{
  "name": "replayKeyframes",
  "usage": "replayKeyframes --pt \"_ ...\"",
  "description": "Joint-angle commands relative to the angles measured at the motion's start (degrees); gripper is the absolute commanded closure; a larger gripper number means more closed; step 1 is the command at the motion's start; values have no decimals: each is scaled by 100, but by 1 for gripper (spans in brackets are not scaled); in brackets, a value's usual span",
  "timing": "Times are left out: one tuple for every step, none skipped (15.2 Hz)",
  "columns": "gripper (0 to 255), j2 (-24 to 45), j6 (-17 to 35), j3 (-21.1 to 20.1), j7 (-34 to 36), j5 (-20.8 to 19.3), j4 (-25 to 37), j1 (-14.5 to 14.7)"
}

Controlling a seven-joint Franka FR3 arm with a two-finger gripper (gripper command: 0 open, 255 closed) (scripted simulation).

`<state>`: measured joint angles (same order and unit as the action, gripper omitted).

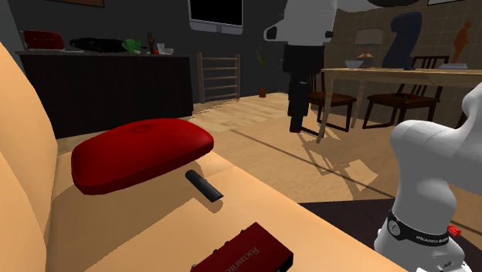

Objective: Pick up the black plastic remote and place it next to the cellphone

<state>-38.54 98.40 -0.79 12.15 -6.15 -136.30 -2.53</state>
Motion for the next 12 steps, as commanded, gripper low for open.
replayKeyframes --pt "0 402 475 -68 339 -20 -25 -97" --pt "0 573 671 -94 493 -39 -30 -148" --pt "0 749 863 -119 648 -61 -27 -201" --pt "0 931 1050 -143 802 -87 -14 -255" --pt "0 1116 1231 -164 959 -118 8 -307" --pt "0 1306 1408 -184 1116 -152 38 -361" --pt "0 1499 1579 -201 1274 -190 77 -414" --pt "0 1695 1743 -216 1434 -232 124 -466" --pt "0 1893 1901 -229 1594 -278 179 -519" --pt "0 2093 2052 -240 1755 -327 242 -572" --pt "0 2294 2196 -247 1917 -380 313 -622" --pt "0 2496 2333 -253 2079 -435 392 -672"
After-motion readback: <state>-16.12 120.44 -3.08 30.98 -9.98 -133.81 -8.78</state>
